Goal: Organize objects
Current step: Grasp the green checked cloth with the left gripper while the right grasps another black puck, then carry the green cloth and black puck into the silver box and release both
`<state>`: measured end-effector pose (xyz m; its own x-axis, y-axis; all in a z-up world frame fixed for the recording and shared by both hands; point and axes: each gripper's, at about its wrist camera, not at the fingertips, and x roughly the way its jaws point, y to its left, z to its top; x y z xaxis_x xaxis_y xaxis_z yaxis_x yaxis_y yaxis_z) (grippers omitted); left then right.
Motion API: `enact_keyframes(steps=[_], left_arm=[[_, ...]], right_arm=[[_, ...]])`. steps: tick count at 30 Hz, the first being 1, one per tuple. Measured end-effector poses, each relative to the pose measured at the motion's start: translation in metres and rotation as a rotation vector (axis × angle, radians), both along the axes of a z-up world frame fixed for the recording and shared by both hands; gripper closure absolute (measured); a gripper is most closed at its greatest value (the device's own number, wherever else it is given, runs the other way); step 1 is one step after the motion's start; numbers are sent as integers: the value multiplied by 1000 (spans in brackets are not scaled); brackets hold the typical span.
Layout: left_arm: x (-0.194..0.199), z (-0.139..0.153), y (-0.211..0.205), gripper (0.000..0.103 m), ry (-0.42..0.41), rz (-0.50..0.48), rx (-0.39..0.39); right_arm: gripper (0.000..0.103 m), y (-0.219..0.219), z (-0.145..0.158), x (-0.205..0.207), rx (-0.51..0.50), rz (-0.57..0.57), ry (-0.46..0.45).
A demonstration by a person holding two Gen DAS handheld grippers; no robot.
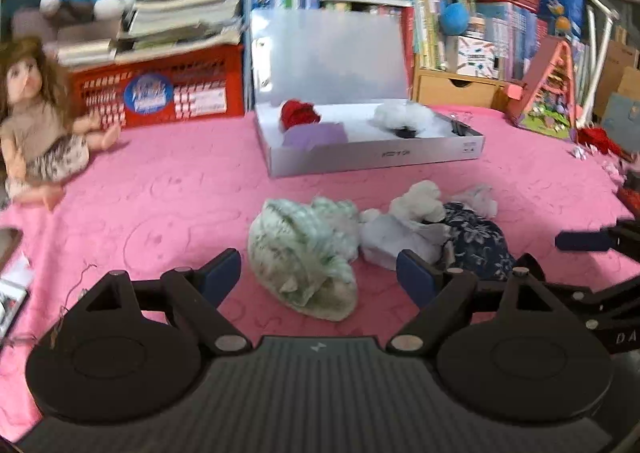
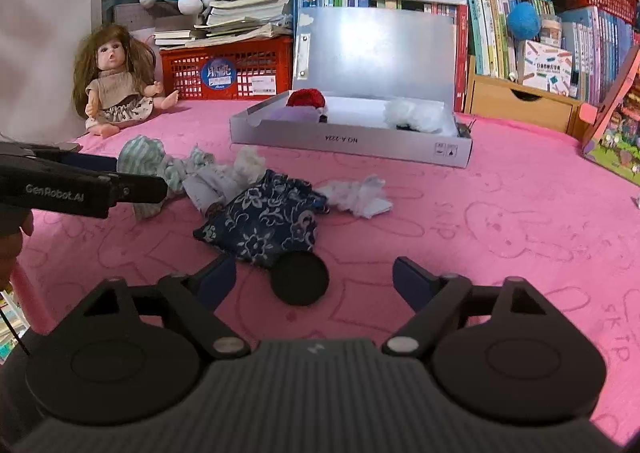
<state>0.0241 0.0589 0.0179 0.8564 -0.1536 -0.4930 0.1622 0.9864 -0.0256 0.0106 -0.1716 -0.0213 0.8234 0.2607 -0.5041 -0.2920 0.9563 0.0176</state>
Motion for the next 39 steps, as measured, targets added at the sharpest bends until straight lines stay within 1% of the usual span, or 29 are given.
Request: enact_keyframes(steps=[1,3,4,5,6,8,10,12,13,14,16,22,28,39], left_arm=[[2,-1,2,16,9,3,-21],[7,-3,4,16,16,-2,-53],[10,-4,3,15,18,-1,-58],[12,-6,2,15,18,1,-58],[15,-7,1,15,19,2,-56],[20,-10,-1,15,23,6,-56],[24,-12,-2,16,23,1,-73],[26,-13,-1,26,19,-2,-104],[27,-13,-1,38,24,-2,-115],[28,-13,-1,48,28,2,-122],[29,-12,-1,59,29,24,-111],[24,-5,-3,64,16,30,-88],[20,6,-2,65,-15,32,-93],[15,26,-6,66,-66,22,-95]], right_arm=[[18,0,0,1,4,-2,4],[24,1,-1,1,7,4,11],[25,1,-2,0,6,6,11],[29,2,-2,1,5,7,11],[37,2,-3,0,5,7,14],[49,1,-3,1,13,2,19],[55,-2,-3,0,28,1,19],[64,-4,-2,1,37,-6,20],[66,-4,-2,1,38,-7,19],[66,-5,-2,0,43,-10,16],[66,-7,-1,-1,54,-25,4],[66,-14,3,-1,68,-62,-14],[66,-23,4,4,100,-107,-2],[66,-30,12,9,106,-142,-29]])
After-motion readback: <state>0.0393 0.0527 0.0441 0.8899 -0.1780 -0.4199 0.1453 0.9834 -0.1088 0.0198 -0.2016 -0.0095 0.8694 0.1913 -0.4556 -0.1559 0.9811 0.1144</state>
